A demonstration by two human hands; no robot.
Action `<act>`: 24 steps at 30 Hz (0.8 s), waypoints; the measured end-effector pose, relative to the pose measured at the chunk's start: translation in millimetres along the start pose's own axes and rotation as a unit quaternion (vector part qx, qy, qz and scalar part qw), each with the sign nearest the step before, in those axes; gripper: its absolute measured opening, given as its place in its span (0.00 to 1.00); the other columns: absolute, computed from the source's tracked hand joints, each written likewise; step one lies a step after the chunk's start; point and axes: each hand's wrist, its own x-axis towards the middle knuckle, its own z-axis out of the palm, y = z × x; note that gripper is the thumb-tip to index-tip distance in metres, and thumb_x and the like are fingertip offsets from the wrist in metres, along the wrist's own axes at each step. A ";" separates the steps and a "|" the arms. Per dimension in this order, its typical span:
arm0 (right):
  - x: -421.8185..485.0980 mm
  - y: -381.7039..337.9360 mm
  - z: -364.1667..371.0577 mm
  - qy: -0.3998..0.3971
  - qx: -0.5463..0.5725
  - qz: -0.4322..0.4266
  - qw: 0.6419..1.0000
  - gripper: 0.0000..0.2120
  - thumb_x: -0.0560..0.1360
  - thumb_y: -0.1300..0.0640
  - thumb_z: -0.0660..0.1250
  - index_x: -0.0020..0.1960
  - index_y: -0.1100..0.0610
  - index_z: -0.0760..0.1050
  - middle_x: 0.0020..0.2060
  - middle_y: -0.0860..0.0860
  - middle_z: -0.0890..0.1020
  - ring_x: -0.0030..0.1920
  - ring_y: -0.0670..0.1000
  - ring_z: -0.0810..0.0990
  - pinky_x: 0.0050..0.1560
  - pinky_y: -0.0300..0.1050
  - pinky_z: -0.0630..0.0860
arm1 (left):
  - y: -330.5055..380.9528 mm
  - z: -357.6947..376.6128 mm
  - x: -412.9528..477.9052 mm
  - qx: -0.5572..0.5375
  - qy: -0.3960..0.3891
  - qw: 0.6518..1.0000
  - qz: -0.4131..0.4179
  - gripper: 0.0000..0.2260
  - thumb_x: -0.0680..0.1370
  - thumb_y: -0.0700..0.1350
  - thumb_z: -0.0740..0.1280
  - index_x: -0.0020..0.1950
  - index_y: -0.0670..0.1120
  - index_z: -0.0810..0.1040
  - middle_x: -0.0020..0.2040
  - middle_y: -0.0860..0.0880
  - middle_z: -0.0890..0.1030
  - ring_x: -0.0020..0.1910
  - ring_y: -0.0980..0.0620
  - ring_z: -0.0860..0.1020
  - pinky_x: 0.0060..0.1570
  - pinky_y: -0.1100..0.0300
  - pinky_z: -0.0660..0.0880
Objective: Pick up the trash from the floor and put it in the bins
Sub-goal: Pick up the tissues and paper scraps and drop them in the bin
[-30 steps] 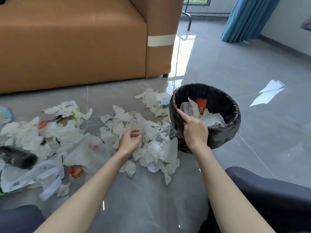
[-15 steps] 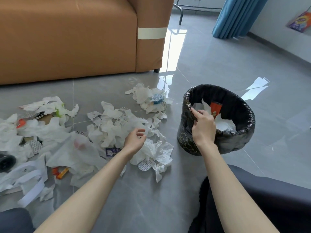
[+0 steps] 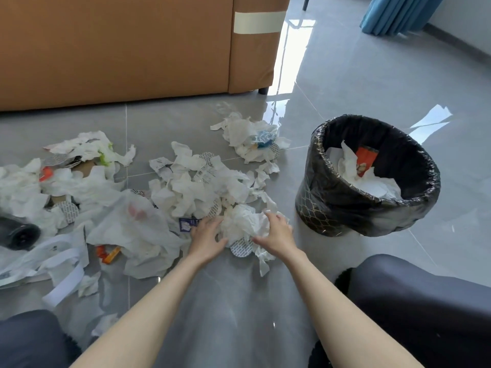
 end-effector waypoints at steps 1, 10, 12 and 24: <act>0.9 7.2 11.5 -0.032 0.025 0.038 0.998 0.40 0.70 0.50 0.72 0.75 0.50 0.54 0.72 0.57 0.59 0.72 0.61 0.58 0.70 0.51 0.58 | -4.8 3.5 1.7 -0.010 0.000 1.000 -0.008 0.28 0.76 0.47 0.67 0.74 0.50 0.63 0.75 0.42 0.59 0.75 0.44 0.57 0.74 0.52 0.54; -1.7 23.4 64.4 -0.023 -0.044 0.024 0.998 0.29 0.71 0.60 0.68 0.69 0.51 0.63 0.67 0.58 0.59 0.62 0.61 0.60 0.65 0.48 0.66 | -25.9 18.4 7.3 -0.003 -0.024 1.000 -0.013 0.31 0.74 0.46 0.69 0.75 0.47 0.61 0.70 0.43 0.70 0.70 0.46 0.66 0.67 0.59 0.61; -4.2 26.3 68.9 0.004 -0.042 -0.002 0.999 0.21 0.73 0.63 0.65 0.65 0.52 0.70 0.62 0.56 0.65 0.59 0.59 0.66 0.61 0.44 0.68 | -31.0 18.9 7.1 0.002 -0.033 0.999 -0.018 0.33 0.74 0.46 0.70 0.75 0.48 0.61 0.70 0.42 0.69 0.70 0.45 0.66 0.67 0.58 0.60; -7.2 31.2 32.2 0.131 0.167 0.075 0.974 0.05 0.70 0.53 0.65 0.39 0.54 0.71 0.39 0.52 0.78 0.41 0.56 0.75 0.43 0.50 0.73 | -1.4 22.3 6.7 0.130 -0.017 0.986 0.103 0.44 0.65 0.58 0.75 0.75 0.58 0.55 0.73 0.48 0.53 0.72 0.44 0.52 0.67 0.48 0.65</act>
